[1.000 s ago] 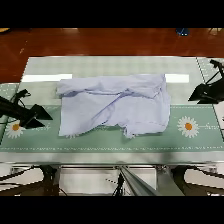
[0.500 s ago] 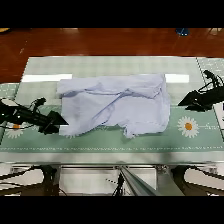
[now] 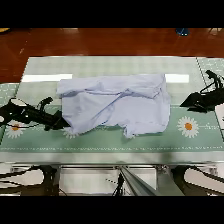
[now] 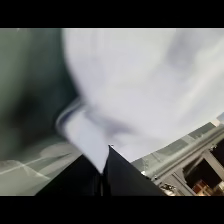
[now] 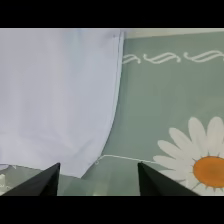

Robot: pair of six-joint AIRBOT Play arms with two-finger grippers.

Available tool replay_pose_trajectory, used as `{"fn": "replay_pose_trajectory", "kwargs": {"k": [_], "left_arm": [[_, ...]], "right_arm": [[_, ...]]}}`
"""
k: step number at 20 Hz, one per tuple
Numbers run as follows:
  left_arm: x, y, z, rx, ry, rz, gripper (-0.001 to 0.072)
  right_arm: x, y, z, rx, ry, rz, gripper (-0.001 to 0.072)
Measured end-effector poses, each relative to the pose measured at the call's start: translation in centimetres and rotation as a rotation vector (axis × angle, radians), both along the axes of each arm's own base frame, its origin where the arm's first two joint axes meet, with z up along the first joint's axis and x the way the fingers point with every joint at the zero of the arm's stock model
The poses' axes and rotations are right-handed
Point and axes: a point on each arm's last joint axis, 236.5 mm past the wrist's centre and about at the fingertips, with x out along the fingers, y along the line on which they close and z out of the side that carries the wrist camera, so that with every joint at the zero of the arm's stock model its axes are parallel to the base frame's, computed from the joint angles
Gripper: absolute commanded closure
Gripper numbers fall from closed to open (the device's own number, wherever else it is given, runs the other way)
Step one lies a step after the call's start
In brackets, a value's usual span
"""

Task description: Fold the shirts.

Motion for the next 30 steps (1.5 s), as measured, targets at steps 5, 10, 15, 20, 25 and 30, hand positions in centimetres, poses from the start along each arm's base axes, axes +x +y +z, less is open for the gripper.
{"fn": "replay_pose_trajectory", "kwargs": {"k": [5,10,15,20,25,30], "left_arm": [[1.0,1.3,3.2,0.035,-0.131,0.004,0.0681],[2.0,1.5,5.9,0.049,-0.226,0.0,0.0681],[4.0,2.2,8.3,0.071,-0.306,-0.008,0.0681],[9.4,3.9,17.6,0.153,-0.564,-0.018,0.0681],[11.8,4.2,39.5,0.315,-1.102,0.025,0.0681],[3.2,2.4,57.9,0.524,-1.564,0.112,0.0681]], "right_arm": [[-2.3,1.7,-4.0,0.049,0.062,-0.051,0.0148],[-3.5,4.7,-7.4,0.13,0.074,-0.138,0.0191],[-3.5,9.0,-9.2,0.119,0.071,-0.104,0.0682],[0.1,10.5,-1.7,0.113,-0.106,0.035,0.0683],[4.1,9.8,21.8,-0.045,-0.734,0.095,0.0684],[-2.9,6.3,43.2,-0.317,-1.27,-0.11,0.0684]]}}
